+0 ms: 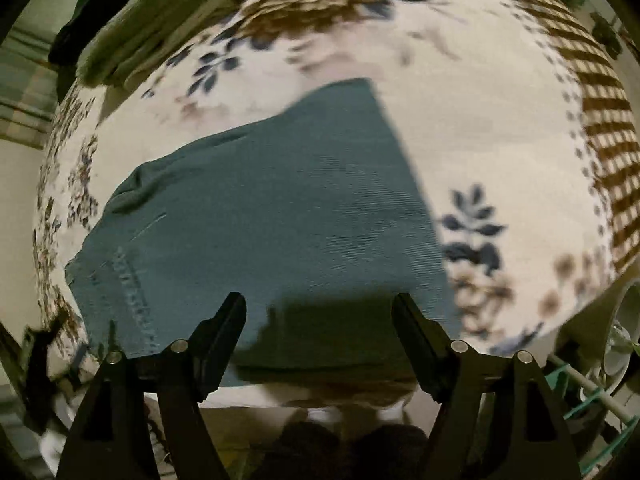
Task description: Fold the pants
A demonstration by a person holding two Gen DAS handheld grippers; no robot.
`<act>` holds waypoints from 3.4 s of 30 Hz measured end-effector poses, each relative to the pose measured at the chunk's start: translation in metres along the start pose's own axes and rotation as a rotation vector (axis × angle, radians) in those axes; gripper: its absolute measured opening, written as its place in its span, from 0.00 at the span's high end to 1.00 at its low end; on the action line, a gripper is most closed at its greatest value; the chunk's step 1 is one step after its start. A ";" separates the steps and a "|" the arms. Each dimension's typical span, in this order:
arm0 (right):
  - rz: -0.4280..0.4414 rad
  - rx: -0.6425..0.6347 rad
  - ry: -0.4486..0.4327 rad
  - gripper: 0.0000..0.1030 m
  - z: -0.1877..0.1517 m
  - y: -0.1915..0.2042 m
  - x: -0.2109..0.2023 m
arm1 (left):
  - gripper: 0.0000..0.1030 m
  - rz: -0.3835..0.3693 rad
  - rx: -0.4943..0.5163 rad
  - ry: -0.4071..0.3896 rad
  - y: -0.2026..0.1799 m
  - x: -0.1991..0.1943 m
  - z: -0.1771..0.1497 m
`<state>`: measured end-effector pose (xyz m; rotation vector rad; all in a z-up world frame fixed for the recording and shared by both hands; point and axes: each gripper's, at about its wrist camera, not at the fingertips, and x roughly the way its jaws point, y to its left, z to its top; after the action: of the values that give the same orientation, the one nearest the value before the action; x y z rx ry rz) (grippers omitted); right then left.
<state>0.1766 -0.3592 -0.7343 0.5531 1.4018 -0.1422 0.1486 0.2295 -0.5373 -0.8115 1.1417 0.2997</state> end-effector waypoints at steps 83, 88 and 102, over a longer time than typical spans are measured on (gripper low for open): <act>0.220 0.189 -0.091 0.02 0.021 -0.200 -0.079 | 0.16 -0.333 0.832 0.196 -0.317 -0.040 -0.251; 0.325 0.076 -0.060 0.01 0.048 -0.152 -0.048 | 0.16 -0.240 0.709 0.142 -0.278 -0.036 -0.189; 0.420 0.090 -0.052 0.80 0.055 -0.127 -0.006 | 0.16 -0.118 0.620 0.243 -0.255 0.055 -0.115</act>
<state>0.1725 -0.4950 -0.7606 0.8997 1.2055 0.1181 0.2448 -0.0364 -0.4997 -0.3648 1.3092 -0.2546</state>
